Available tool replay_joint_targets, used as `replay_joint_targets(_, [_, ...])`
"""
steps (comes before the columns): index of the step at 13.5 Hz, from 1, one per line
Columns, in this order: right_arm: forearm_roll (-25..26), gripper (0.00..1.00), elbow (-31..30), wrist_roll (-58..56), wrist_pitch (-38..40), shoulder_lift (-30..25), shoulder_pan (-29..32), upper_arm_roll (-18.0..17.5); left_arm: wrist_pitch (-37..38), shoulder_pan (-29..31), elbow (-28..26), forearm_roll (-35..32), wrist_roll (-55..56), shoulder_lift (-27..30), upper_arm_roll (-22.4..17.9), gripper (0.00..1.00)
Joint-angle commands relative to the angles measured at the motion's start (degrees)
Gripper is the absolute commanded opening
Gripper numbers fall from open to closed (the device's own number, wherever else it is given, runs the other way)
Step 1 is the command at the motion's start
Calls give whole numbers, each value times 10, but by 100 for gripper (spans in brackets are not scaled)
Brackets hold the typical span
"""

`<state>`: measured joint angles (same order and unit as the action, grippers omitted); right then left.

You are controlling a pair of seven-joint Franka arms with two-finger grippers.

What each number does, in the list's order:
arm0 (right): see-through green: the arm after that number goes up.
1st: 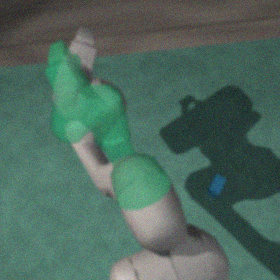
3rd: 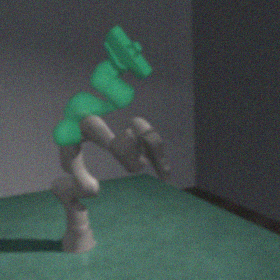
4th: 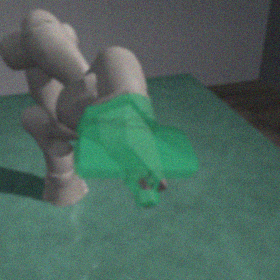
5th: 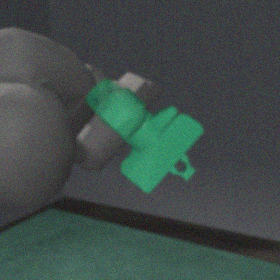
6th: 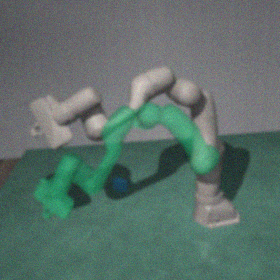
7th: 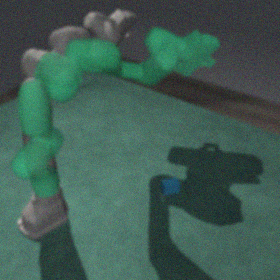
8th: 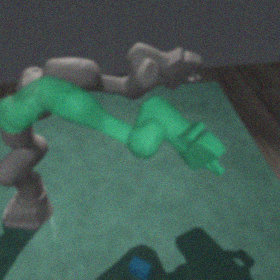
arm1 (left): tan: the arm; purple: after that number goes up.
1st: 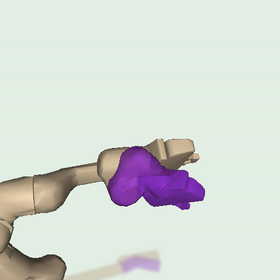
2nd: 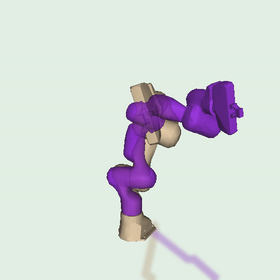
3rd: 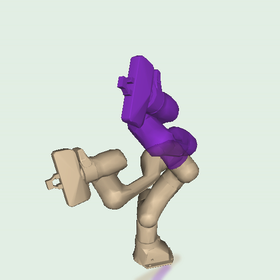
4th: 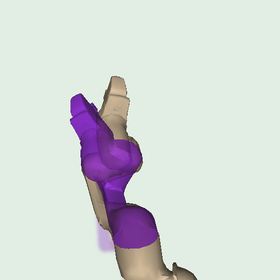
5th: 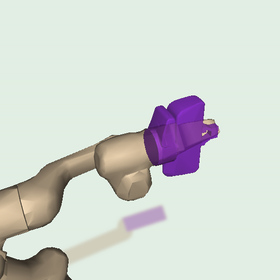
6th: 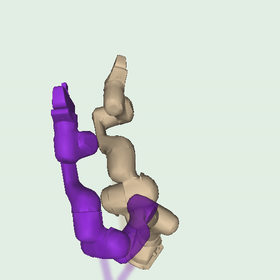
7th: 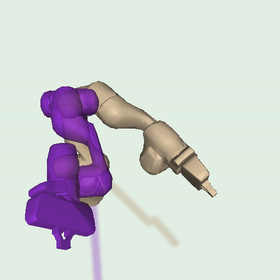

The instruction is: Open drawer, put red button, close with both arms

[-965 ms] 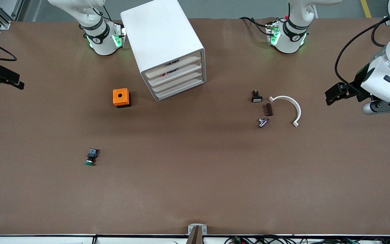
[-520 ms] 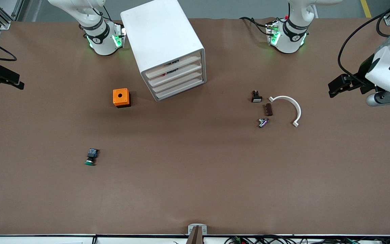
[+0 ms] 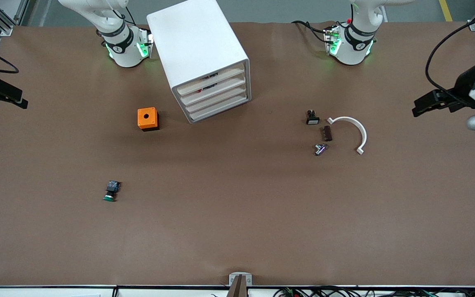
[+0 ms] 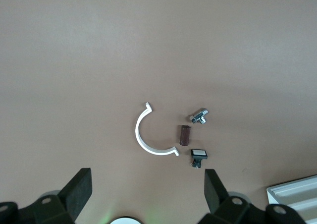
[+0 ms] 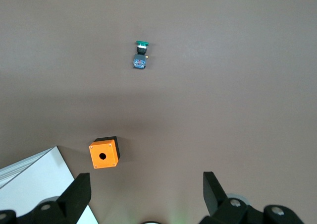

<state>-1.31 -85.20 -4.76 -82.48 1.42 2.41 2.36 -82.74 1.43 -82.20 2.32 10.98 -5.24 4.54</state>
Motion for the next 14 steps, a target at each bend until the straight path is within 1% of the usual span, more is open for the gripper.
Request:
replay_joint_targets(1, [8,100,6,9,7,-4,8,-9,-8,4,-49,-11,-11,41,2,100])
replay_joint_targets(2, [8,100,6,8,7,-4,8,-9,-20,3,-72,-13,-11,57,2,100])
replay_joint_targets(4, [12,100,6,7,7,-4,7,-10,-50,3,-137,-14,-11,106,3,100])
replay_joint_targets(5, [11,100,6,8,7,-4,7,-10,-54,3,-147,-13,-12,114,4,100])
replay_joint_targets(12, [12,100,6,7,7,-4,6,-10,-50,1,-127,-15,-15,91,15,100])
replay_joint_targets(14, [12,100,6,7,7,-3,6,-10,-50,1,-127,-34,-15,91,21,100])
